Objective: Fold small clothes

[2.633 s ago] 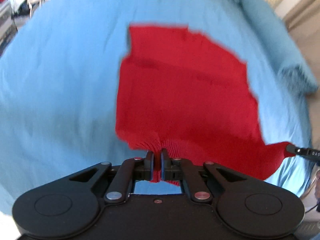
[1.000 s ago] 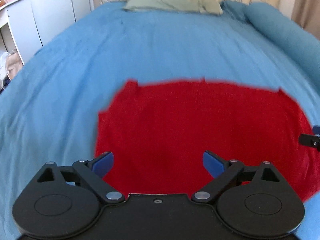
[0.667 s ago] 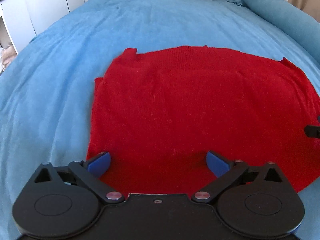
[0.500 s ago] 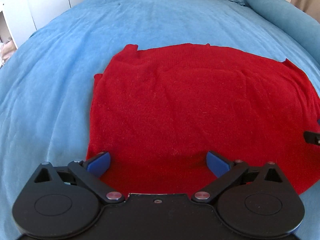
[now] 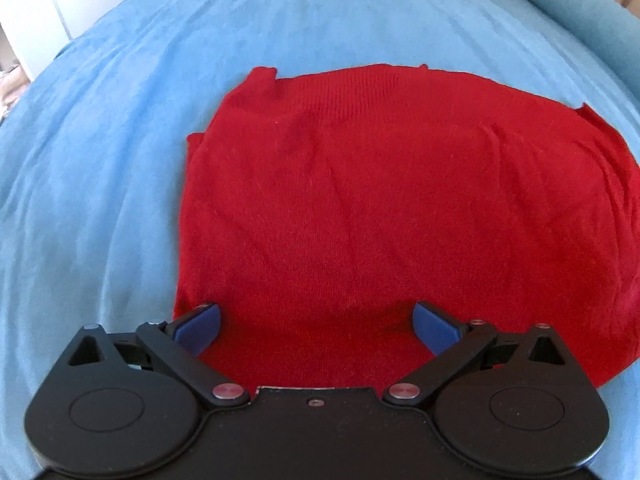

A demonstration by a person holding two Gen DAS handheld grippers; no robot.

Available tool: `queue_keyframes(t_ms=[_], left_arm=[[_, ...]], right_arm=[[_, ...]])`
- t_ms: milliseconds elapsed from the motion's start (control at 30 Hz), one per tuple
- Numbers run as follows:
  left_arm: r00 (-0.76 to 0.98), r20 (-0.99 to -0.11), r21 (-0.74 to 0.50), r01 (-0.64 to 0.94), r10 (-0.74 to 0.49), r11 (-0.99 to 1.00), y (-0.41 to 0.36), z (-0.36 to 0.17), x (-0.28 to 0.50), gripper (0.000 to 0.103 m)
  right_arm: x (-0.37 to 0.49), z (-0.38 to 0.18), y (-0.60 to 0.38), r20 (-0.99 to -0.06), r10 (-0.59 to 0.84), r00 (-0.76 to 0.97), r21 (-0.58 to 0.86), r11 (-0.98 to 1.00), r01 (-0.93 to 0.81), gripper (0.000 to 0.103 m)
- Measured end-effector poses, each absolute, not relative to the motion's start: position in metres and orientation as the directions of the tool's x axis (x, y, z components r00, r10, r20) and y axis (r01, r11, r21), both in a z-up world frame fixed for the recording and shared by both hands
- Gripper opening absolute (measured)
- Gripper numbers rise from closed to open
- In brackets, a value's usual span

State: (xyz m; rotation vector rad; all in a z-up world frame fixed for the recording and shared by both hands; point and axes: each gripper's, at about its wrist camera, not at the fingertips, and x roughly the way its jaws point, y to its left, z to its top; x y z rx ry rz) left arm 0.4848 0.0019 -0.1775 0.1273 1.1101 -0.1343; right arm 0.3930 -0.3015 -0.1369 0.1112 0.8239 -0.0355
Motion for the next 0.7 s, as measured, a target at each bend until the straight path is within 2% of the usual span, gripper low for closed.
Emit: queue_keyframes(t_ms=[133, 367, 433, 600, 700], left_arm=[[0.493, -0.870, 0.074, 0.155, -0.013, 0.985, -0.013, -0.159, 0.468, 0.103], [0.494, -0.862, -0.023, 0.178, -0.110, 0.984, -0.057, -0.151, 0.447, 0.103], [0.487, -0.865, -0.047, 0.161, -0.121, 0.986, -0.065, -0.156, 0.451, 0.103], [0.471, -0.875, -0.075, 0.097, -0.113, 0.992, -0.074, -0.169, 0.472, 0.103], [0.461, -0.885, -0.045, 0.064, -0.069, 0.997, -0.078, -0.174, 0.481, 0.103]], right_arm=[[0.356, -0.127, -0.305, -0.759, -0.010, 0.651, 0.148, 0.971, 0.188, 0.103], [0.320, -0.157, -0.320, -0.779, 0.024, 0.627, 0.310, 0.883, 0.352, 0.103], [0.319, -0.168, -0.328, -0.773, 0.033, 0.634, 0.361, 0.844, 0.396, 0.094], [0.326, -0.178, -0.346, -0.717, -0.010, 0.697, 0.450, 0.757, 0.473, 0.083], [0.331, -0.181, -0.359, -0.705, -0.037, 0.708, 0.490, 0.696, 0.525, 0.070]])
